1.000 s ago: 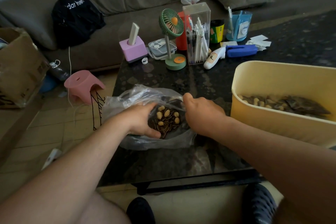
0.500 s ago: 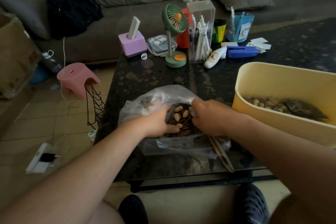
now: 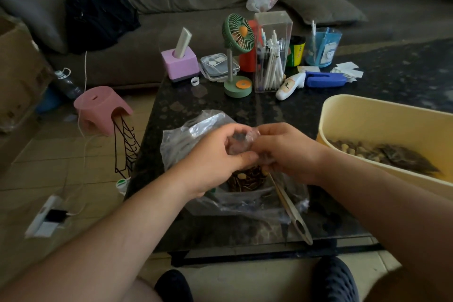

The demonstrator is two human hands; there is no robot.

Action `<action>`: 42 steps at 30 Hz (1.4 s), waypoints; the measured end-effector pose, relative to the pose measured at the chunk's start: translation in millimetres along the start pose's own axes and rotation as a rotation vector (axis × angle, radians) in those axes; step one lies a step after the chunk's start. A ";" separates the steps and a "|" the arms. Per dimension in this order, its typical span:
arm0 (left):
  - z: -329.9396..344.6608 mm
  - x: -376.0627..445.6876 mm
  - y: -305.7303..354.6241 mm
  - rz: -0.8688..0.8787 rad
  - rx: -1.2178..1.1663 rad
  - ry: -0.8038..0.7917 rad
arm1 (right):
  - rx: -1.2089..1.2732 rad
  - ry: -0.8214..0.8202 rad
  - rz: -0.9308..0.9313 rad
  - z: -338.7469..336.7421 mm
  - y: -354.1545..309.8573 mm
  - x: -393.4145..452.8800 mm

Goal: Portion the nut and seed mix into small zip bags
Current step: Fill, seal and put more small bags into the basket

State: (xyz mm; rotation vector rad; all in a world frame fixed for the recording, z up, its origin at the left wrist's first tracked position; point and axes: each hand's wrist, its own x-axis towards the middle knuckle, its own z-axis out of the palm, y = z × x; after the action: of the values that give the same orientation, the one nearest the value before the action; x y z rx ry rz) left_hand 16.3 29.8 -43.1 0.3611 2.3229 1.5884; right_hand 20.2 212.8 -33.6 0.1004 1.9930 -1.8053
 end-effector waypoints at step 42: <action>2.6 -6.6 3.6 -0.031 0.051 0.188 | 0.212 0.082 0.153 15.9 -1.8 -10.2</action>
State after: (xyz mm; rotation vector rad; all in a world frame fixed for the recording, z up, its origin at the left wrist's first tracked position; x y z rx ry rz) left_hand 23.6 30.8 -39.9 0.1935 2.4987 1.6132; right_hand 33.2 199.8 -28.9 0.3881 1.7878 -1.9326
